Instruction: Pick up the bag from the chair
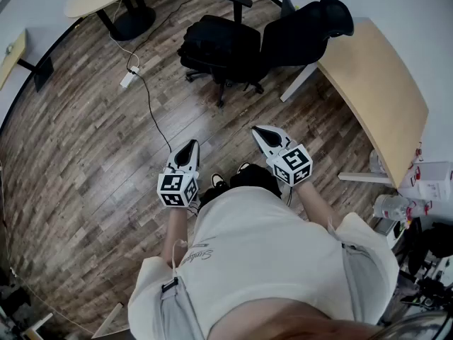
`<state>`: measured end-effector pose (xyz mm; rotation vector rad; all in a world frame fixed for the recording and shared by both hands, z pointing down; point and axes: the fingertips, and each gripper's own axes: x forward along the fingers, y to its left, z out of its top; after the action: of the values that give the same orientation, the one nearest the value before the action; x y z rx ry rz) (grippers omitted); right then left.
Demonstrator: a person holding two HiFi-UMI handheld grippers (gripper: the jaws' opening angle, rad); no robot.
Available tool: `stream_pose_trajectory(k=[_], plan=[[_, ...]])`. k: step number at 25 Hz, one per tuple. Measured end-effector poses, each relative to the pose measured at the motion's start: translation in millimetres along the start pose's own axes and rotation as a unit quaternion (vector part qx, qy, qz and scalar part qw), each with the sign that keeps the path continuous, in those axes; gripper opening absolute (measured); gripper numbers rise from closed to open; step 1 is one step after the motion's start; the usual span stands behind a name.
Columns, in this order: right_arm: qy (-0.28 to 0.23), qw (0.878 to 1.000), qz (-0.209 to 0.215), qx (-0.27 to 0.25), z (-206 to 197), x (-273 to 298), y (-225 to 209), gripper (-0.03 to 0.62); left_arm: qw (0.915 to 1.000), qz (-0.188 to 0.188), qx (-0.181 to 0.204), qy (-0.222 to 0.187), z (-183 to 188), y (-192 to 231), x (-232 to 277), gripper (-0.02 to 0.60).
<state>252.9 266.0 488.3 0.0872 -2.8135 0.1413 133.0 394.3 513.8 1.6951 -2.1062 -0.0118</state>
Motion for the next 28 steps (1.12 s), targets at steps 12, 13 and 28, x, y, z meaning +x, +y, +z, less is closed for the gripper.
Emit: stream_pose_trajectory(k=[12, 13, 28], plan=[[-0.016, 0.999, -0.035, 0.014, 6, 2, 7, -0.005, 0.9998, -0.019, 0.004, 0.004, -3, 28, 0, 0.028], [-0.013, 0.999, -0.035, 0.018, 3, 3, 7, -0.005, 0.9997, -0.02, 0.008, 0.008, -5, 31, 1, 0.028], [-0.007, 0.999, -0.005, 0.036, 3, 64, -39, -0.005, 0.999, -0.007, -0.021, 0.038, 7, 64, 50, 0.028]])
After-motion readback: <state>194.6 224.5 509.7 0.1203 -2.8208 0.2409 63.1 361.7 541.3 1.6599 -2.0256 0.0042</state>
